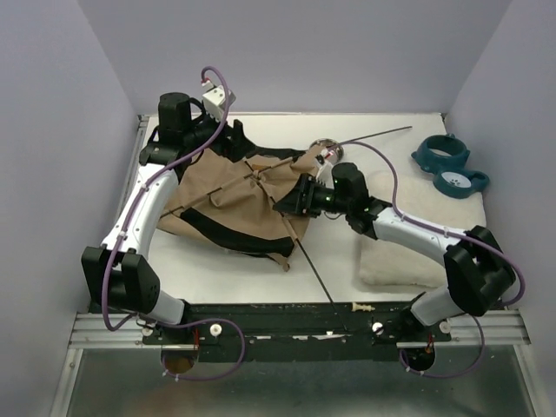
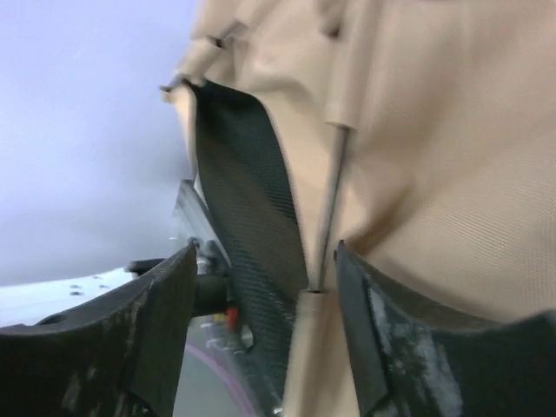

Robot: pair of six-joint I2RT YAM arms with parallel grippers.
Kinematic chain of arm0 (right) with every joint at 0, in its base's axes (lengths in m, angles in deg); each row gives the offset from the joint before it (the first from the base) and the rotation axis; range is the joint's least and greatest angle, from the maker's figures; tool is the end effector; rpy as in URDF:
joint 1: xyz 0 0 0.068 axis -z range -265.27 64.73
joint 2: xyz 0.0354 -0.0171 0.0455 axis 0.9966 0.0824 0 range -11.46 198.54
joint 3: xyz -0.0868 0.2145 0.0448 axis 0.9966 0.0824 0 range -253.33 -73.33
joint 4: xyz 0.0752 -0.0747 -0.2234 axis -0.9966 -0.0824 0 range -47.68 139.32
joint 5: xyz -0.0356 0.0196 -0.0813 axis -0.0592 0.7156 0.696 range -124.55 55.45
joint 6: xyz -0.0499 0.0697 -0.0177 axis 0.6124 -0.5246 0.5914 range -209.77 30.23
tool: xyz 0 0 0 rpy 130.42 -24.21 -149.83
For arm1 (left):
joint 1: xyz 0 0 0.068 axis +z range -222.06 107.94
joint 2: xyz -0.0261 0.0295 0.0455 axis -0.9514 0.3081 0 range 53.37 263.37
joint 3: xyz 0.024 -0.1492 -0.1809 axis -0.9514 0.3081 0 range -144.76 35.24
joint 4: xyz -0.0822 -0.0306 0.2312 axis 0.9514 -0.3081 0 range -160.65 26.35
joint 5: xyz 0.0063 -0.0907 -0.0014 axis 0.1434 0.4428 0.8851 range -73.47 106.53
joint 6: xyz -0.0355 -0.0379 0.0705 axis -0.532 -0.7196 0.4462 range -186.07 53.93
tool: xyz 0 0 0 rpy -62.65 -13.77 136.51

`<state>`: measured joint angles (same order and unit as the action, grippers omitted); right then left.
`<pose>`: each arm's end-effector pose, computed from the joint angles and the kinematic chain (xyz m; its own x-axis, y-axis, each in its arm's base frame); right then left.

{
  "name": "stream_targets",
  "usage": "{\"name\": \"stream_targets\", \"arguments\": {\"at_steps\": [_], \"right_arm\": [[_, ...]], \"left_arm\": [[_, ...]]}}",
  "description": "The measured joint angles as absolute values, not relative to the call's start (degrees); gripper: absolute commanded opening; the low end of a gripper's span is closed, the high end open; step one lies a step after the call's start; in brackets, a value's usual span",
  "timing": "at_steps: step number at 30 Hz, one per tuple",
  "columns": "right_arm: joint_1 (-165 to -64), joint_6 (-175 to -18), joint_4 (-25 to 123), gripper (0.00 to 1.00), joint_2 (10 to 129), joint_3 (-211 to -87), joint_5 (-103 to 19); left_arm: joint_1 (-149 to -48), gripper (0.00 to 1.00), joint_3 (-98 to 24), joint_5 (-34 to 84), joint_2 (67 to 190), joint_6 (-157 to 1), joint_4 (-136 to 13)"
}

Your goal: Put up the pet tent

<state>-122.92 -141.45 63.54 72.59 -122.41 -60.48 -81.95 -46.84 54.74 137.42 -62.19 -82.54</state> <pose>0.2594 0.2429 0.2042 -0.8590 0.2284 -0.4582 -0.3213 0.4564 0.8297 0.3410 -0.1083 0.3417 -0.3022 0.1067 -0.9472 0.7266 0.6690 -0.1565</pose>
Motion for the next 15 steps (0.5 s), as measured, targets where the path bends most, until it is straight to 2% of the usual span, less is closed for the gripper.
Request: {"name": "stream_targets", "arguments": {"at_steps": [3,7,10,15], "right_arm": [[-121.28,-136.11,61.44,0.92,74.43,-126.74,-61.49],[-118.48,-127.85,57.36,0.92,72.07,-128.88,-66.65],[-115.16,-116.90,47.93,0.93,69.18,-130.93,-71.13],[-105.94,-91.29,31.10,0.95,74.01,-148.22,-74.30]], "left_arm": [[-79.91,0.94,-46.84,55.16,137.88,-63.18,-82.72],[-77.07,0.95,-46.84,56.25,137.51,-62.41,-84.33],[-75.94,0.95,-47.84,57.63,137.45,-57.78,-90.74],[-78.01,0.94,-48.70,58.85,137.45,-49.54,-100.29]]}}
